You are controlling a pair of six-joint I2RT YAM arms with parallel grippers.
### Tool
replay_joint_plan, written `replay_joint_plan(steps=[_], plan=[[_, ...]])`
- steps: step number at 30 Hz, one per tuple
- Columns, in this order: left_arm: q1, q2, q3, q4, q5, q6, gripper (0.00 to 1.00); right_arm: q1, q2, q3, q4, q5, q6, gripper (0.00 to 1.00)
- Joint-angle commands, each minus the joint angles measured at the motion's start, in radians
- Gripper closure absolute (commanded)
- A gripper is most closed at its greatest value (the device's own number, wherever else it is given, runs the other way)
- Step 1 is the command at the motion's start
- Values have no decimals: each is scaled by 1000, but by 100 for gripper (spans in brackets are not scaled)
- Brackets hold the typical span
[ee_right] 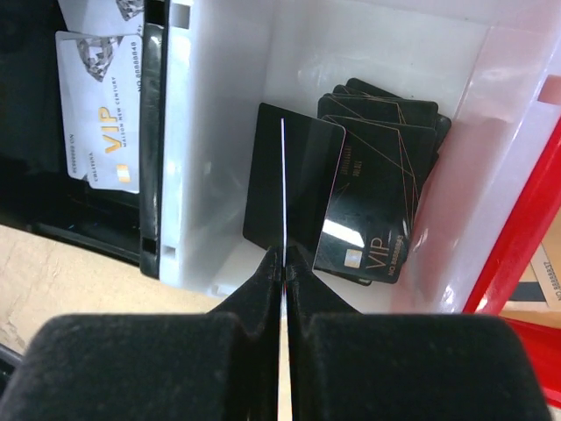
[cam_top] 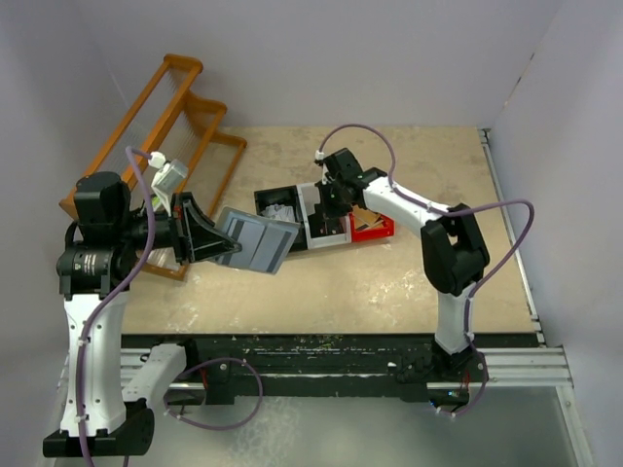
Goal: Take the credit cards out of the card holder
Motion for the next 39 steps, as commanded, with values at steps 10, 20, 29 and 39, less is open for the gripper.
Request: replay_joint_plan(steps=[10, 20, 29, 39], plan=[[-3, -45, 7, 336, 171, -332, 97, -13, -177, -21, 59, 12, 15, 50], [-4, -61, -18, 520, 159, -506, 97, -8, -781, -508, 646, -392, 302, 33], [-4, -57, -34, 567, 145, -558, 98, 188, -1009, -802, 1220, -515, 454, 28], [-4, -53, -41, 581, 134, -577, 98, 261, -881, -770, 1596, -604, 597, 29]])
